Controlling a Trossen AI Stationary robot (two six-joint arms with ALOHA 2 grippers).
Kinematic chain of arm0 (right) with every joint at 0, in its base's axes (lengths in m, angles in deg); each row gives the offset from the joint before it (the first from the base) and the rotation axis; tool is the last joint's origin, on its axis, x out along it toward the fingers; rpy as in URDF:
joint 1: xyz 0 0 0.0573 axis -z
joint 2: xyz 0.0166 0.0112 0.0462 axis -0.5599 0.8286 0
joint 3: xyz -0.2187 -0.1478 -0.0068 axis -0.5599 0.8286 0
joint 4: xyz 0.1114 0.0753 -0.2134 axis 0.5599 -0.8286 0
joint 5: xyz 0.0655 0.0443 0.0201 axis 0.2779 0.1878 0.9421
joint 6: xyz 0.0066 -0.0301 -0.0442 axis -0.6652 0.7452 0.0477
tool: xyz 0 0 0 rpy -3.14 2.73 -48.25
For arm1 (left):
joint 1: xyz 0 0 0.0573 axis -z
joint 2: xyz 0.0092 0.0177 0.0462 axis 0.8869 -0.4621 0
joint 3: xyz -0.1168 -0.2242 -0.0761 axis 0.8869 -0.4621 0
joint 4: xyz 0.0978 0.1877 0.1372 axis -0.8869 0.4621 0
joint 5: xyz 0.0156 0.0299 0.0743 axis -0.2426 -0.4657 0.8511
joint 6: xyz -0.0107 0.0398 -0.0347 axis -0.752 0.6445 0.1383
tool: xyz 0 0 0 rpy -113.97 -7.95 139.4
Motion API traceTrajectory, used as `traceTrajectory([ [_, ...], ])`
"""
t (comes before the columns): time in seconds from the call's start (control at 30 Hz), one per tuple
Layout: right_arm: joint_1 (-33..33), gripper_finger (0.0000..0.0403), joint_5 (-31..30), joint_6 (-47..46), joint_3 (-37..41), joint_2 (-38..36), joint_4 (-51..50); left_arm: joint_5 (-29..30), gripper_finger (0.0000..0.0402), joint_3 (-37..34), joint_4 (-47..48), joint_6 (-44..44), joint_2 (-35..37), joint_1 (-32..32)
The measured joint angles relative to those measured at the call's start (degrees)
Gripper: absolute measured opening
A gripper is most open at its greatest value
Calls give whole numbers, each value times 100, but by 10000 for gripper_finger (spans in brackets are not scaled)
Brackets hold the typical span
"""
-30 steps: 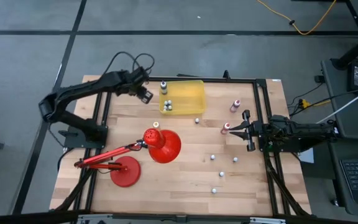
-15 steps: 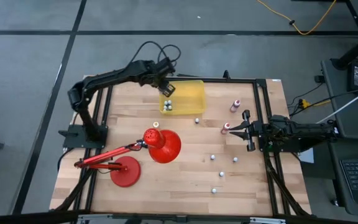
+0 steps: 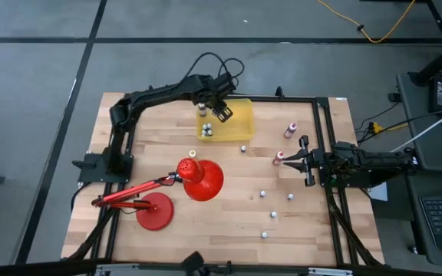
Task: Pick & Place food coloring
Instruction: Put the blue food coloring bottle into the yellow bin
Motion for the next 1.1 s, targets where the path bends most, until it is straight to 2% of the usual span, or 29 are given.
traceTrajectory([
  [0.4,1,56,-1,0,-1,-2,1,-271,118,-1,-667,415,-561,-504],
  [0.8,0,56,0,0,-2,-1,2,-664,122,-5,-715,482,-916,-759],
  [1.1,0,56,0,0,-1,-2,0,-824,163,-6,-712,380,-915,-759],
])
